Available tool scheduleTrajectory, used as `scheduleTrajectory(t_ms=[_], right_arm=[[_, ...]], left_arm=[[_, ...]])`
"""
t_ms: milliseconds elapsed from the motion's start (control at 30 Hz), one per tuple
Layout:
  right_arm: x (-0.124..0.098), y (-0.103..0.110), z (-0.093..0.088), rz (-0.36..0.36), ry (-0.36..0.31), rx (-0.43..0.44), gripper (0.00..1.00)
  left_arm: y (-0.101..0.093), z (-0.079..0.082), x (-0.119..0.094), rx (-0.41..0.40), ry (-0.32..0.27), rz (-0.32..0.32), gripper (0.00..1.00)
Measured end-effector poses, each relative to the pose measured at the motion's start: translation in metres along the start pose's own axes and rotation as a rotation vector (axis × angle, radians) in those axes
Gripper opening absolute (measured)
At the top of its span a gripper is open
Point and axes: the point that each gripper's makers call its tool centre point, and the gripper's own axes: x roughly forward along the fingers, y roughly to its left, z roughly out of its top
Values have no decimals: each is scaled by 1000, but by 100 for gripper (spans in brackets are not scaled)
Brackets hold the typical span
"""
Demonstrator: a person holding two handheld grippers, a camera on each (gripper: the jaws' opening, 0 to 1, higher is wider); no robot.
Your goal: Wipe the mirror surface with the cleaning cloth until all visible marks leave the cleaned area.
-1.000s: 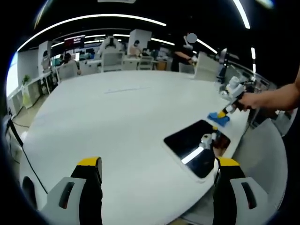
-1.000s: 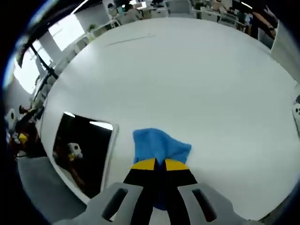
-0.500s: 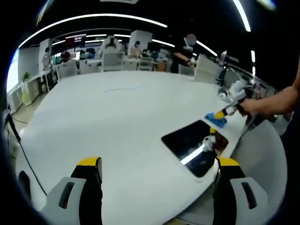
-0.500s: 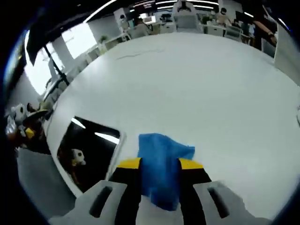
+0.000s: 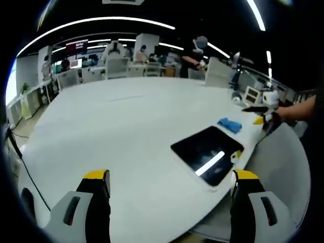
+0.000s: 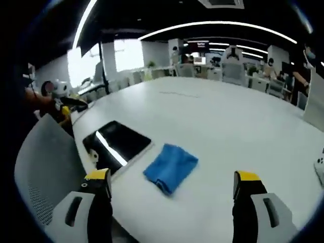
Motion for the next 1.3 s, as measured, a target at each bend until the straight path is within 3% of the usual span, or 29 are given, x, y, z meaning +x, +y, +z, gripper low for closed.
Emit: scheduleTrajectory(t_ms=[100,333,600,667,733,967,1133,1300], right_arm=[[-2,-1,2,-39,-6,-29,100],[-5,-4,14,-47,-30,-27,100],[-11,-7,23,-70,-36,-35,100],[-17,-13,20,-80,15,-107,100],[-30,-24,5,-103,156,-145,100],[-46,-42,12,-138,99,-85,100],[-40,-31,14,-123,46,-28,100],[-30,-20,11,-105,43,-6,100]], left_arm=[[6,0,-3,-19,-1,18,100],[4,10,-11,-17,-33,19,100],[0,10,-11,-20,-41,18,100],[-1,10,-11,-19,-42,15,100],[-2,12,-11,-21,-48,11,100],[-3,18,-6,-18,-56,-1,100],[-4,21,-3,-18,-61,-6,100],[-3,20,-3,-11,-57,-8,100]])
